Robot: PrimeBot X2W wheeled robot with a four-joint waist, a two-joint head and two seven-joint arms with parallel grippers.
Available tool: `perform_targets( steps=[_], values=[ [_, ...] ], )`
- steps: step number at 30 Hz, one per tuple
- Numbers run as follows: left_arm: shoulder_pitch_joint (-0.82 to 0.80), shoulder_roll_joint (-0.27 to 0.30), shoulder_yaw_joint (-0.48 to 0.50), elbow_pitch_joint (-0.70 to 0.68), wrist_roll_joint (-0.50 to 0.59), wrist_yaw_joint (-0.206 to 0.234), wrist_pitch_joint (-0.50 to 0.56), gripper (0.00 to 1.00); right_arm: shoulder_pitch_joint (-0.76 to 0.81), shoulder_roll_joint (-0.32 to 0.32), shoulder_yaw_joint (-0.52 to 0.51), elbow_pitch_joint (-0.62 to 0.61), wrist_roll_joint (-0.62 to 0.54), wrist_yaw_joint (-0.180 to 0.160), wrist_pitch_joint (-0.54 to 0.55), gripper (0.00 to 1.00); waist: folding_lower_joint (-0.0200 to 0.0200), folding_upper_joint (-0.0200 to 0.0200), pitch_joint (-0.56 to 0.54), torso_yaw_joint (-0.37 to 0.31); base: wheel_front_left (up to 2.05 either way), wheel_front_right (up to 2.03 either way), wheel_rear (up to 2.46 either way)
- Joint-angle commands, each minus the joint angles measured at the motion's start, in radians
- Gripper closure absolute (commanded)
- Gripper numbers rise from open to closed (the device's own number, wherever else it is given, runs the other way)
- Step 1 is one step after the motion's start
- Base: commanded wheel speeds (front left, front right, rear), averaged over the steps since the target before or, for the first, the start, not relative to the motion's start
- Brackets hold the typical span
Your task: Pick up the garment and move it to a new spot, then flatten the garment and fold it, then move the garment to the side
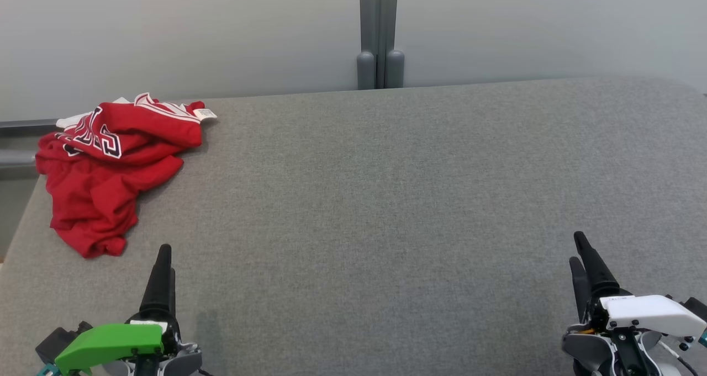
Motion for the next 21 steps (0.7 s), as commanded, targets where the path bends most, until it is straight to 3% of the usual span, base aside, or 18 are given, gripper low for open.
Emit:
perform_targets(
  steps=[1, 10, 21],
  values=[
    [-0.006, 0.005, -0.008, -0.029, 0.044, 0.009, -0.012, 0.0, -0.004, -0.005, -0.003, -0.029, -0.044, 0.0, -0.012, 0.0, 0.0, 0.0, -0.001, 0.0, 0.0, 0.0, 0.0],
    [0.002, 0.006, -0.054, -0.086, 0.245, 0.048, -0.05, 0.0, 0.011, -0.007, 0.016, -0.102, -0.314, 0.0, -0.05, 0.0, 0.0, 0.0, -0.005, 0.002, 0.0, 0.0, 0.0],
    [0.029, 0.007, -0.114, -0.108, 0.52, 0.094, -0.09, 0.0, 0.043, -0.008, 0.059, -0.126, -0.527, 0.0, -0.09, 0.0, 0.0, 0.0, -0.011, 0.002, 0.0, 0.0, 0.0]
  ],
)
